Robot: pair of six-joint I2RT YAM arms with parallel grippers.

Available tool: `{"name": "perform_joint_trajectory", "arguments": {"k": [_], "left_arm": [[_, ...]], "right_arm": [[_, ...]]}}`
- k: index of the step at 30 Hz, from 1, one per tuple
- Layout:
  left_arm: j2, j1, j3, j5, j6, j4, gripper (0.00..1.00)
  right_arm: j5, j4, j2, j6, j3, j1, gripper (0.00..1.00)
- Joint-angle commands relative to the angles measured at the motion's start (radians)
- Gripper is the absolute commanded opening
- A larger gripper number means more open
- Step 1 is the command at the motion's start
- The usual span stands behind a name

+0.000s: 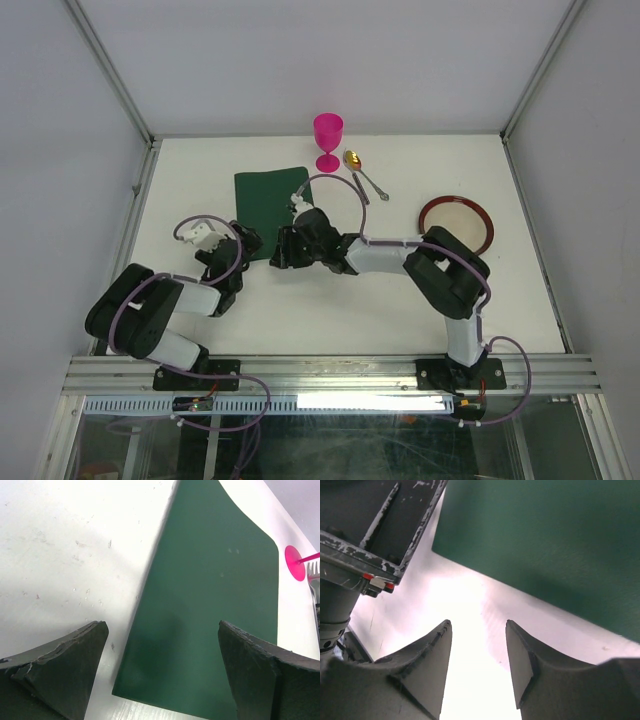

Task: Set the dinner table for one person
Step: Flatten out the napkin at the center of the board.

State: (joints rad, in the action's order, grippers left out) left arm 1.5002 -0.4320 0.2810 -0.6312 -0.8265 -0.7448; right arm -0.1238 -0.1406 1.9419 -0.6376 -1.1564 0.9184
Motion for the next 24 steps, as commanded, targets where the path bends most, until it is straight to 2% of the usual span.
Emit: {"name": "perform_joint_trajectory", "arguments": {"k": [1,6,9,14,18,20,24], "left_arm": [[-0.063,-0.004,-0.019,-0.029,0.008,0.003,0.99],[-0.195,-0.004,-0.066,-0.057,0.003,0.001,0.99],[-0.254,-0.004,-0.065,-0.092,0.058,-0.012,0.99],[-0.253,-0.001,-0.007,-0.114,0.191,-0.112,0.99],[-0.194,0.001,0.000,-0.093,0.238,-0.284,0.99],[-0.175,0.001,0.006,-0.071,0.235,-0.315,0.99],[-0.116,0.001,0.029,-0.011,0.233,-0.379,0.99]], "right_arm": [[0.028,-0.075,-0.061,-0.032,-0.003,0.029,0.51],[0.091,-0.097,-0.057,-0.032,0.003,0.060,0.50],[0.094,-0.113,-0.041,-0.036,0.008,0.062,0.50],[0.178,-0.064,-0.063,-0.031,0.027,0.062,0.50],[0.178,0.048,-0.131,-0.031,0.055,0.062,0.50],[0.465,0.106,-0.156,-0.098,0.061,0.062,0.50],[0.580,0.203,-0.187,-0.120,0.069,0.056,0.50]]}}
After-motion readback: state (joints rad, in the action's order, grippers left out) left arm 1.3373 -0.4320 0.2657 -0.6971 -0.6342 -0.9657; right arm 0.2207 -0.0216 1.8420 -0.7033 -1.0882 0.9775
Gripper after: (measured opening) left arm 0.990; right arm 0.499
